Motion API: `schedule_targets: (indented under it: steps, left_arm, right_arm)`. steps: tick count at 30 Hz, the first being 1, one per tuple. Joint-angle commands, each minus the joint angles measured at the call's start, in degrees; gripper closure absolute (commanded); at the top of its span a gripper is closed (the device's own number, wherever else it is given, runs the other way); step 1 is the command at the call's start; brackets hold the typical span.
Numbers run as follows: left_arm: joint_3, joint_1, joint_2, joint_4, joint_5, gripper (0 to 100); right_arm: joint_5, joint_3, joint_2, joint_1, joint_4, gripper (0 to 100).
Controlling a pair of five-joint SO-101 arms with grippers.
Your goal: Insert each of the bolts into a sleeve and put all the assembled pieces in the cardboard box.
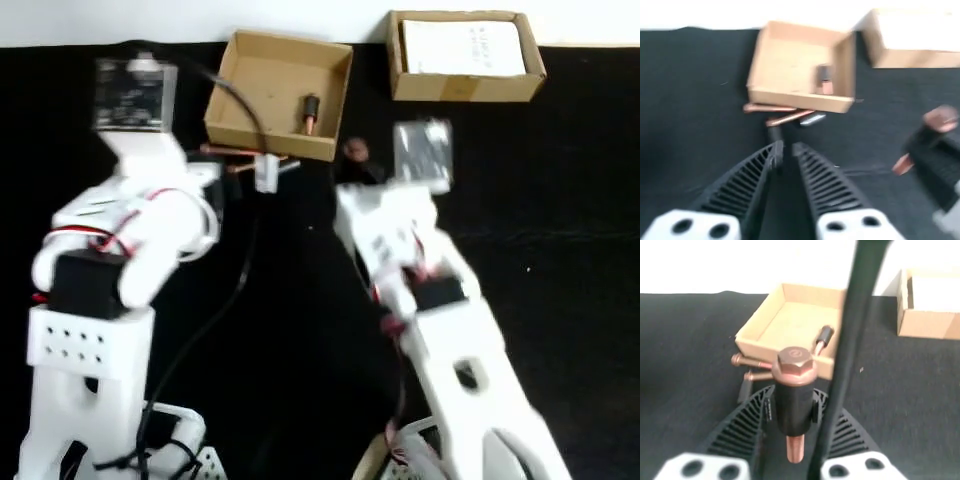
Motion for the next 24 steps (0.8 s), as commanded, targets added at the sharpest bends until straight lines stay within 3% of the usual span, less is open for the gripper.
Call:
schedule_targets:
  steps: [1, 4, 7, 11, 19, 24]
  left_arm:
    - [8.1, -6.0, -1.3, -0.9, -4.8, 99]
    - [18.9, -9.6, -1.3, -6.1, -10.1, 99]
    - [29.5, -13.2, -1.3, -14.3, -14.0, 99]
    - [42.0, -16.8, -0.8, -28.8, -14.1, 99]
    - [58.0, -17.4, -0.7, -48.0, -13.9, 99]
    - [60.0, -18.1, -0.8, -51.3, -13.9, 99]
  right_arm:
    - [0.0, -17.0, 19.6, 0.5, -3.8, 99.2]
    - [1.6, -27.9, 33.4, 1.4, -7.6, 99.2]
    - [8.2, -39.9, 46.6, 1.5, -11.4, 99.2]
    - [15.3, -55.1, 62.7, 1.5, -12.2, 99.2]
    - [15.7, -85.9, 88.7, 1.8, -11.4, 99.2]
    - [15.7, -100.3, 96.3, 1.8, -0.6, 99.2]
